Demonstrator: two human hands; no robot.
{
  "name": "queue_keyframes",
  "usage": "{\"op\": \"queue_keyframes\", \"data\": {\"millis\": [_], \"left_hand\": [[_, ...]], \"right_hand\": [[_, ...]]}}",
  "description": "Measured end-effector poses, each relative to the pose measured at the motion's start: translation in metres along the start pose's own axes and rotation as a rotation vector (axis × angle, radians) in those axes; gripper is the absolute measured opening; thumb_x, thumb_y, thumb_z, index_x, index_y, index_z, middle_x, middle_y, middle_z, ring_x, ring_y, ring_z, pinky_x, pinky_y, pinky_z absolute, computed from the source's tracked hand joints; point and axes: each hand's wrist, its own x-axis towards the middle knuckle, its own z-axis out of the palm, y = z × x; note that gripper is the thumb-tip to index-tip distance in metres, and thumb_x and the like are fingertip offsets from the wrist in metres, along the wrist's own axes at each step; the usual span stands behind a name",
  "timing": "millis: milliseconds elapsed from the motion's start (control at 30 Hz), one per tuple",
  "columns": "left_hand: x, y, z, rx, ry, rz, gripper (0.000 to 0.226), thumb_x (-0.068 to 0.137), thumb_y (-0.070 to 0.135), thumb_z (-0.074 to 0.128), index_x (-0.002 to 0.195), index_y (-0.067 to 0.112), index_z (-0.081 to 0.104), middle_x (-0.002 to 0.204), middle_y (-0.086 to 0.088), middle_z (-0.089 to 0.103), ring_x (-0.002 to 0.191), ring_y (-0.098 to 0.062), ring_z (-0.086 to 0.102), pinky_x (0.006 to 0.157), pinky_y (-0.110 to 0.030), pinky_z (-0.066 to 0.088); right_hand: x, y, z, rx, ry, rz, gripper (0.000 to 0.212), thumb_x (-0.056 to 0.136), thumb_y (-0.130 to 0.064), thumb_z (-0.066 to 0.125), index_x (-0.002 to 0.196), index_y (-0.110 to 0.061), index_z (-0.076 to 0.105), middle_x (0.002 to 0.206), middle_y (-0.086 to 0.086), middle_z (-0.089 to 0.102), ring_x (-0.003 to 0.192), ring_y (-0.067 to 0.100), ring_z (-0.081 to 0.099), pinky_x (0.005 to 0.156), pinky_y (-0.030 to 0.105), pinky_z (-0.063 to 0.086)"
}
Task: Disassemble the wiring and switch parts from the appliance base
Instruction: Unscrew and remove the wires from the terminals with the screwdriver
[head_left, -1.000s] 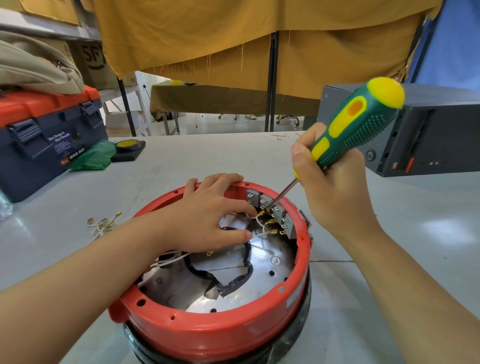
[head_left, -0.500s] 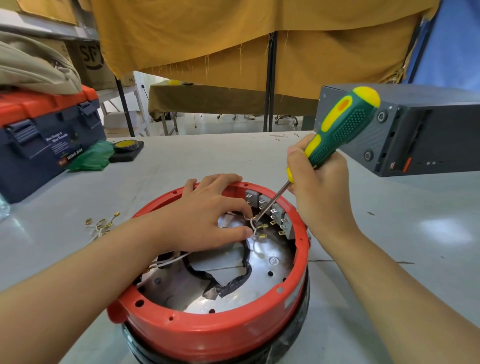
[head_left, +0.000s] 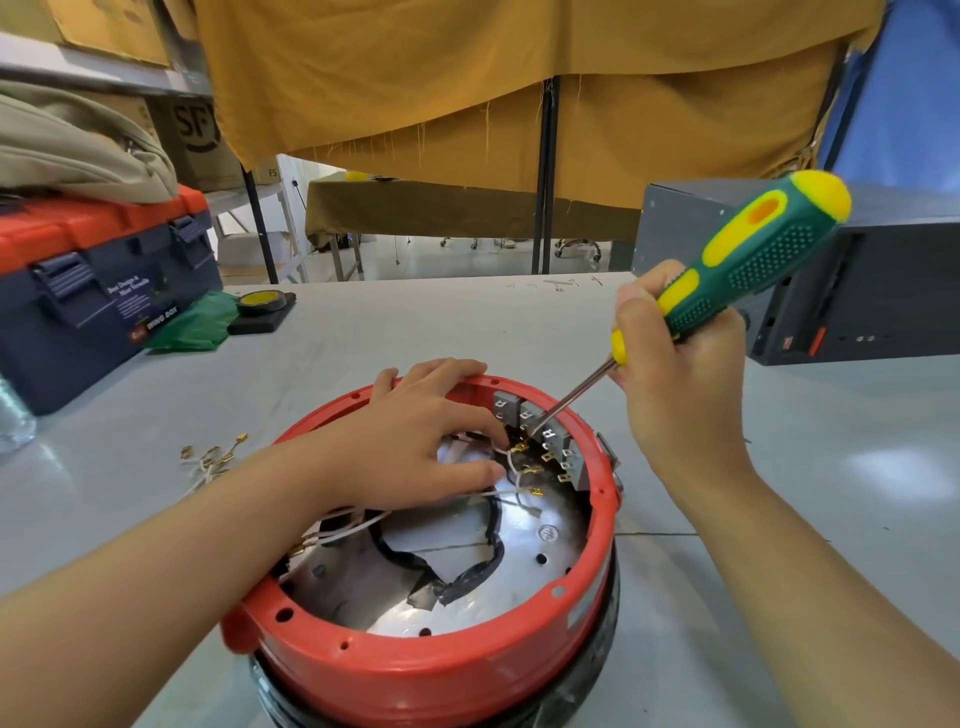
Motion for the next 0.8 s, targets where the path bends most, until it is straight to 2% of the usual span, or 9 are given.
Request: {"op": "queue_keyframes", "data": {"millis": [100,167,233,333,433,533,600,700,800], "left_hand": [[0.003,0.001,-0.004,-0.095,0.100,0.008,0.012,0.088,0.040,0.058,0.099,0.037,0.061,0.148,0.005,0.033,0.136,-0.008,0.027,0.112,-0.036,0.022],[0.006,0.001,-0.007,-0.087,0.174,0.009,0.009,0.086,0.028,0.059,0.094,0.027,0.058,0.137,0.002,0.045,0.127,-0.013,0.039,0.100,-0.024,0.030],[0.006,-0.001,-0.012,0.003,0.174,-0.017,0.015,0.083,0.031,0.055,0.097,0.027,0.051,0.129,0.002,0.049,0.119,-0.017,0.043,0.099,-0.031,0.034],[0.002,-0.004,-0.021,0.148,0.037,-0.094,0.036,0.077,0.046,0.044,0.110,0.033,0.046,0.131,0.008,0.049,0.118,-0.018,0.041,0.100,-0.042,0.035],[-0.002,-0.002,-0.020,0.103,-0.038,-0.068,0.035,0.083,0.043,0.048,0.116,0.033,0.046,0.136,0.010,0.044,0.119,-0.018,0.040,0.100,-0.039,0.035],[-0.002,0.004,-0.018,0.072,-0.054,-0.048,0.045,0.076,0.046,0.043,0.118,0.032,0.051,0.143,0.009,0.036,0.125,-0.018,0.036,0.103,-0.031,0.031],[0.001,0.007,-0.019,0.074,-0.087,-0.057,0.047,0.074,0.048,0.042,0.118,0.035,0.051,0.148,0.009,0.028,0.130,-0.020,0.032,0.108,-0.035,0.029],[0.008,0.010,-0.021,0.058,-0.116,-0.044,0.038,0.083,0.046,0.053,0.120,0.037,0.052,0.150,0.007,0.024,0.132,-0.020,0.032,0.110,-0.037,0.028],[0.013,0.014,-0.020,0.039,-0.136,-0.051,0.041,0.078,0.051,0.051,0.118,0.041,0.052,0.148,0.009,0.022,0.130,-0.017,0.034,0.110,-0.043,0.027]], "right_hand": [[-0.001,-0.001,0.000,0.004,0.005,-0.005,0.025,0.078,-0.036,0.050,0.055,-0.032,0.044,0.050,-0.008,0.037,0.047,0.008,0.034,0.047,0.021,0.031],[-0.001,-0.001,0.000,-0.007,0.004,-0.011,0.024,0.079,-0.034,0.050,0.057,-0.030,0.042,0.051,-0.006,0.036,0.049,0.012,0.034,0.049,0.024,0.031],[-0.001,-0.001,0.000,-0.016,0.000,-0.017,0.024,0.080,-0.034,0.050,0.059,-0.029,0.041,0.052,-0.006,0.036,0.050,0.014,0.035,0.050,0.026,0.031],[-0.001,-0.001,0.000,-0.009,-0.007,-0.014,0.024,0.080,-0.034,0.051,0.059,-0.030,0.041,0.051,-0.008,0.038,0.049,0.012,0.036,0.049,0.024,0.032],[-0.001,-0.001,0.000,-0.016,-0.020,-0.018,0.024,0.080,-0.035,0.050,0.058,-0.031,0.043,0.049,-0.008,0.039,0.047,0.011,0.037,0.048,0.025,0.032],[-0.002,-0.001,0.000,-0.050,-0.034,-0.045,0.024,0.082,-0.036,0.049,0.059,-0.029,0.044,0.048,-0.009,0.041,0.046,0.008,0.041,0.048,0.024,0.034],[-0.002,-0.003,0.000,-0.087,-0.039,-0.079,0.025,0.083,-0.036,0.048,0.060,-0.027,0.044,0.048,-0.008,0.042,0.046,0.007,0.043,0.048,0.021,0.035],[-0.001,-0.004,-0.002,-0.154,-0.047,-0.134,0.031,0.086,-0.031,0.049,0.058,-0.019,0.042,0.049,-0.004,0.040,0.046,0.008,0.041,0.048,0.022,0.034],[-0.001,-0.003,-0.003,-0.212,-0.060,-0.172,0.034,0.089,-0.021,0.053,0.058,-0.009,0.045,0.049,0.003,0.043,0.048,0.012,0.042,0.049,0.032,0.035]]}}
